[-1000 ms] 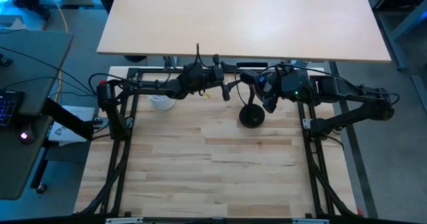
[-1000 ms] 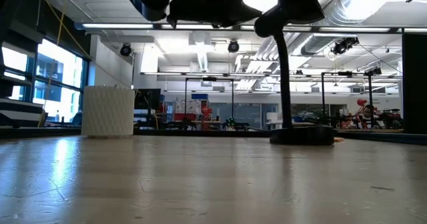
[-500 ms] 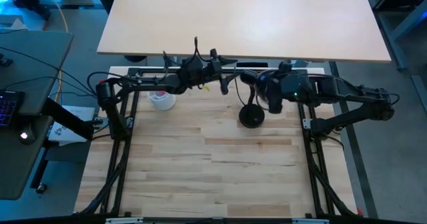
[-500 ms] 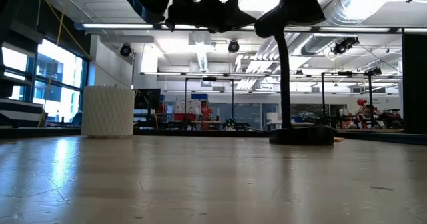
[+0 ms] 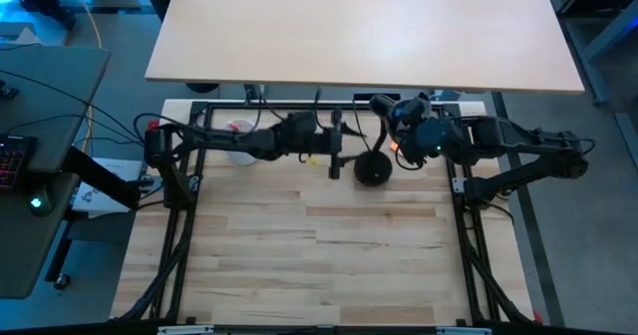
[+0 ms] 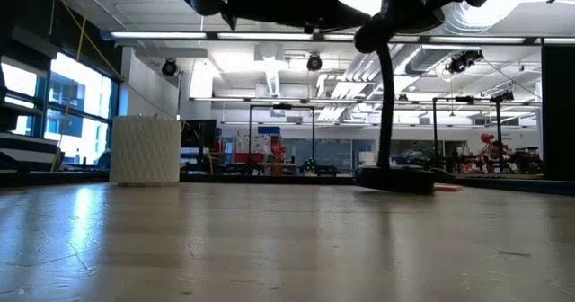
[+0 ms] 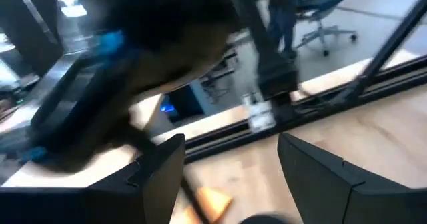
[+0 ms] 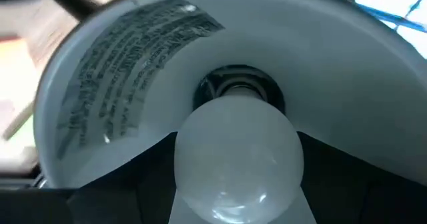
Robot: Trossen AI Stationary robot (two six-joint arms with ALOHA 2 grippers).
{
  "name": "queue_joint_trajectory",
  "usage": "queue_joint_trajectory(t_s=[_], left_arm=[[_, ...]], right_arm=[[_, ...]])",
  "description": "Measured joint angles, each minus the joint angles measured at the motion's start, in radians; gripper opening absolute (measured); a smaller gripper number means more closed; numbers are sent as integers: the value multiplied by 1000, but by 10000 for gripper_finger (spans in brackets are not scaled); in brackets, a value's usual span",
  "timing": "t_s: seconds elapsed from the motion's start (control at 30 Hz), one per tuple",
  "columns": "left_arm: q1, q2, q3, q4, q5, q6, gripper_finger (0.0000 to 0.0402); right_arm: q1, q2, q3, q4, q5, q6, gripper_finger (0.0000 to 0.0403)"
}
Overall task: Screw lightbulb
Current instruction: Remove the light bulb from the desk lamp
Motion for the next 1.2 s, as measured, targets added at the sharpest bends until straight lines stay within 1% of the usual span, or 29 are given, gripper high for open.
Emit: queue_joint_trajectory(t_s=[0.07,0.13,0.17,0.27,0.33,0.53,0.63,0.77,0.87,0.93,1.03,1.1,1.2], left_arm=[[-27,27,0,49,-1,-8,237],[-45,60,-4,91,-31,-34,237],[-50,83,-3,140,-66,-39,237],[-44,136,0,271,-231,-51,237],[-34,175,-1,340,-286,-80,237],[3,246,0,496,-244,-244,237],[19,272,21,497,-221,-323,237],[20,334,110,509,-135,-333,237],[10,374,181,459,-161,-332,237],[3,380,201,411,-192,-333,235],[-3,367,206,381,-255,-338,226],[-8,357,208,370,-289,-352,213],[-8,348,207,342,-290,-357,177]], right_arm=[[12,2,0,20,2,34,261],[22,2,0,25,2,67,261],[28,1,0,30,0,78,261],[54,1,0,49,-1,131,261],[71,1,0,53,2,175,261],[102,2,2,59,6,311,261],[106,2,2,60,6,346,261],[109,2,2,65,8,362,261],[110,3,3,65,9,384,261],[110,6,3,64,9,421,261],[109,6,3,56,15,471,261],[110,6,3,53,24,492,261],[110,6,3,51,26,533,261]])
